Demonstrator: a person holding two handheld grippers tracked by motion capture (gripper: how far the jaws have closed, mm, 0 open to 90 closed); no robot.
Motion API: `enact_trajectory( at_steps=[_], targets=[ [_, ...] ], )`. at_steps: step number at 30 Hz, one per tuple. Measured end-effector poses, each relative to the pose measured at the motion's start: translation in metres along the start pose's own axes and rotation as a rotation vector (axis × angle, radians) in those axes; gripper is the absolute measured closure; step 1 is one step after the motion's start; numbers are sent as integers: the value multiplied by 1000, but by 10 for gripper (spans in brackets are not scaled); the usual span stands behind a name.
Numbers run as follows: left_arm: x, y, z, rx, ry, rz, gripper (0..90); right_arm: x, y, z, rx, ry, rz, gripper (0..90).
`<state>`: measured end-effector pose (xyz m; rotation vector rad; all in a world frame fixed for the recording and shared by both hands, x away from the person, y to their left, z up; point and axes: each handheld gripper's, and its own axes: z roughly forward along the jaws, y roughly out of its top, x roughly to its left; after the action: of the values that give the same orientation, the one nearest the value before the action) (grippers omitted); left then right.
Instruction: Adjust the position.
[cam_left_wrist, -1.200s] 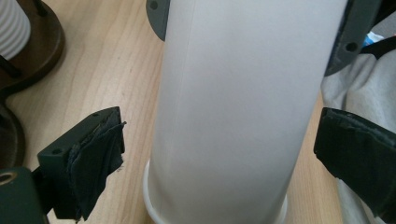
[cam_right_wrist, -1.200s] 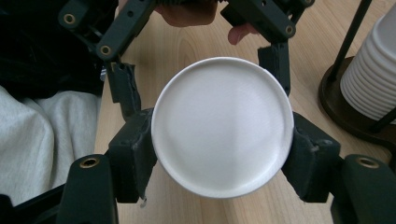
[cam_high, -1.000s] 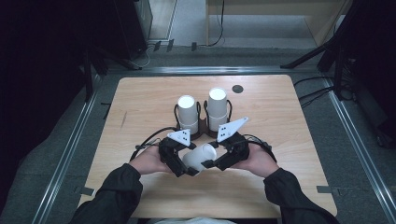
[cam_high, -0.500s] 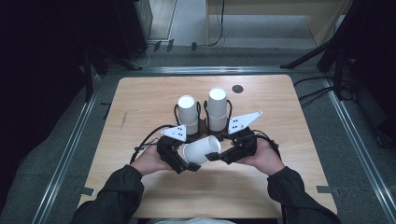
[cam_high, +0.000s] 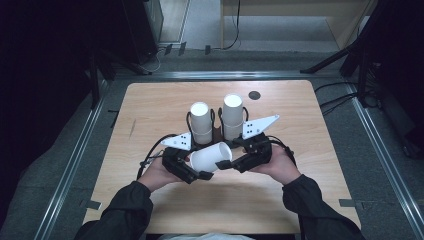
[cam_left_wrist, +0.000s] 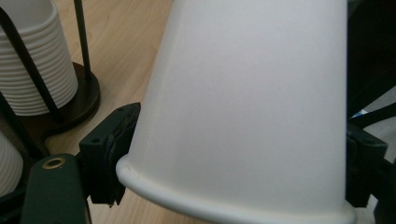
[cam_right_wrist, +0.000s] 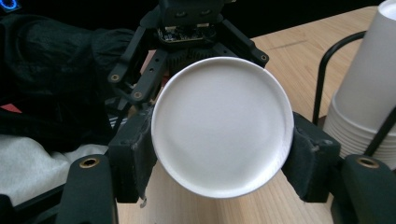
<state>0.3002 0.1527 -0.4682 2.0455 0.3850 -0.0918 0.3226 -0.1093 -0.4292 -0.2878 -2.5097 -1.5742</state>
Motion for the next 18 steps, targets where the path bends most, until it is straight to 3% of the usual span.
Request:
enact_trajectory(
  at_steps=[4, 11, 14, 18],
  targets=[
    [-3, -2, -6, -3, 38, 19, 202, -1, 2, 4, 3, 10, 1, 340],
    [-2, -1, -11, 35, 37, 4, 231, -2, 5, 9, 20, 24, 8, 325],
    [-1, 0, -13, 44, 42, -2, 231, -2, 5, 10, 25, 1, 11, 233],
    [2, 2, -18, 62, 45, -22, 231, -3, 2, 9, 53, -19, 9, 221]
  ],
)
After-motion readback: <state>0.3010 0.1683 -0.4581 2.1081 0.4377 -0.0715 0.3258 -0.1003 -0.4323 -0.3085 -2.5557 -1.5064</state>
